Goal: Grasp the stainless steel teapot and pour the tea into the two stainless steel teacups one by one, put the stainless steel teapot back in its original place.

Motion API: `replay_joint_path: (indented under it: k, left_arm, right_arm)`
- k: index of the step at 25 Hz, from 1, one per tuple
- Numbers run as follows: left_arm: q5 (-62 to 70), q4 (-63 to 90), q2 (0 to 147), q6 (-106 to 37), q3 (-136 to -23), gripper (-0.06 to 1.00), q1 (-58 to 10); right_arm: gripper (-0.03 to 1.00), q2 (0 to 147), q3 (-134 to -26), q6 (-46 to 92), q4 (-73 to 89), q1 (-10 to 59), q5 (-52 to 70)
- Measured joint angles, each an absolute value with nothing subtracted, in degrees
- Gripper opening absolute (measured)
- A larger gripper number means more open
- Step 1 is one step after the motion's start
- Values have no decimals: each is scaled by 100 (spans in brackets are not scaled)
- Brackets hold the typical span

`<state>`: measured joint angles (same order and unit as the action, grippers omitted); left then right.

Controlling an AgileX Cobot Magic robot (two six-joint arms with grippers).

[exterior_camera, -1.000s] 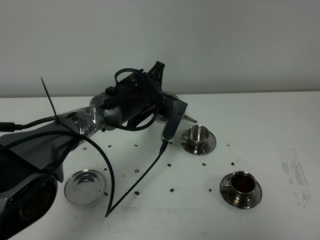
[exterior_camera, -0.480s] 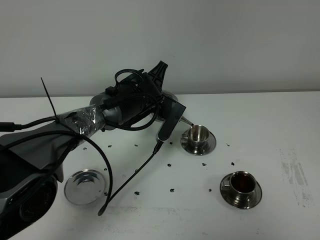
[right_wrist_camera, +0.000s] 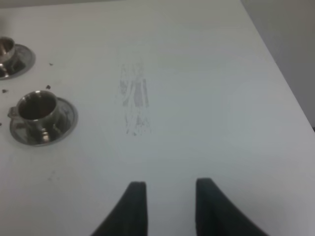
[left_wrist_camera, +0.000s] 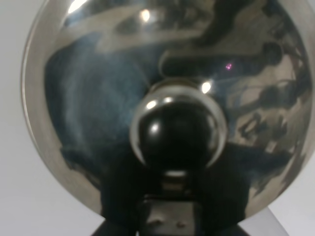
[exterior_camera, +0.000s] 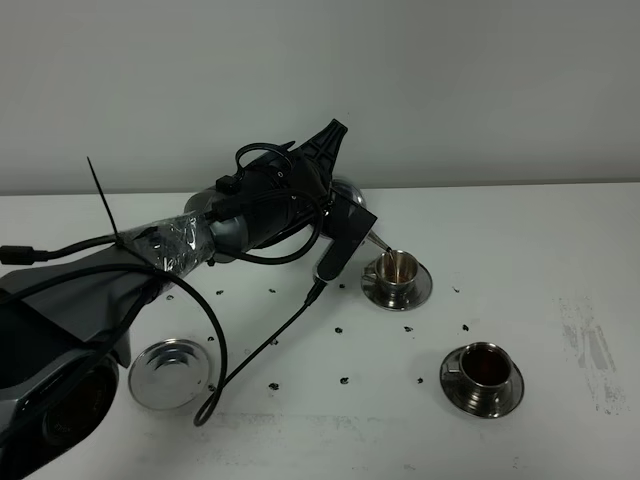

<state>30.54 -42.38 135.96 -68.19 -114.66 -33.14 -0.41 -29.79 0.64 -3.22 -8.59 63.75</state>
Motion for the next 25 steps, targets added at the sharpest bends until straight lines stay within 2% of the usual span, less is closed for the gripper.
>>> replay_joint_path:
  k: [25]
  left_arm:
    - [2598, -4852, 13758, -6781, -11466, 21, -3317]
  right_arm:
    - [23, -41, -2979, 64, -322, -859, 6375]
